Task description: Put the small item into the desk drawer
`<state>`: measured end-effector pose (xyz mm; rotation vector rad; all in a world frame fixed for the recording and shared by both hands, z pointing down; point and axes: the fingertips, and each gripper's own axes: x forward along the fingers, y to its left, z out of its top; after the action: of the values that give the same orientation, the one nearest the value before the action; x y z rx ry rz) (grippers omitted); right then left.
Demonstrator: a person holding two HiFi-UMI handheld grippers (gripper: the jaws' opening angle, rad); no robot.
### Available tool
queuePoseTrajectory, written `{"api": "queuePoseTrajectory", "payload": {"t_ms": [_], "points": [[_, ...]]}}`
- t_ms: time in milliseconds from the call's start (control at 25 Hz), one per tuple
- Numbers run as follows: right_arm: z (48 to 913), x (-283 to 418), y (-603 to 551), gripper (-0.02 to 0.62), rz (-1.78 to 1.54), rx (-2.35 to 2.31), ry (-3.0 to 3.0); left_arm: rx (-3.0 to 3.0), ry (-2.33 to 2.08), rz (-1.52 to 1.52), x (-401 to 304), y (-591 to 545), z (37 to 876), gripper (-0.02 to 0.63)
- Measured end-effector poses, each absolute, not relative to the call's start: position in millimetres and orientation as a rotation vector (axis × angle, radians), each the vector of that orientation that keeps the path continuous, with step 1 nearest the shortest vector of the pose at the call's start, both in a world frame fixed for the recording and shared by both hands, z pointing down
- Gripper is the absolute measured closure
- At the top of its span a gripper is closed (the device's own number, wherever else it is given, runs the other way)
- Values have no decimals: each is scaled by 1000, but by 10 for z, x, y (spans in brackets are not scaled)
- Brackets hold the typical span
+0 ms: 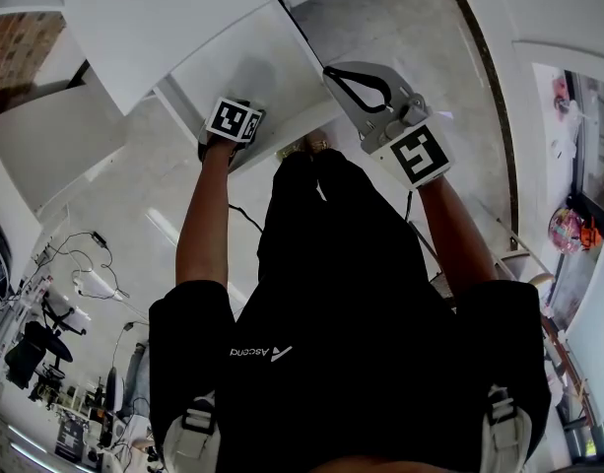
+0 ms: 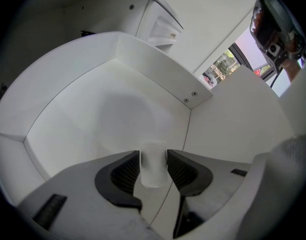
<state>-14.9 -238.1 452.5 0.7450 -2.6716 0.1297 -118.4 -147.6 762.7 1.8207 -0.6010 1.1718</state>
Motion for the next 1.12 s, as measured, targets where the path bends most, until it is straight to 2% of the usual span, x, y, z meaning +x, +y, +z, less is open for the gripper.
{"api": "queuePoseTrajectory", "payload": {"t_ms": [600, 1120], "points": [[4425, -166, -2323, 595, 114, 713, -2713, 1906, -721, 1121, -1191, -1727, 7154, 436], [4124, -243, -2213, 595, 122, 696, -2791, 2127, -1055, 701, -1052, -2016, 5878, 445]]}}
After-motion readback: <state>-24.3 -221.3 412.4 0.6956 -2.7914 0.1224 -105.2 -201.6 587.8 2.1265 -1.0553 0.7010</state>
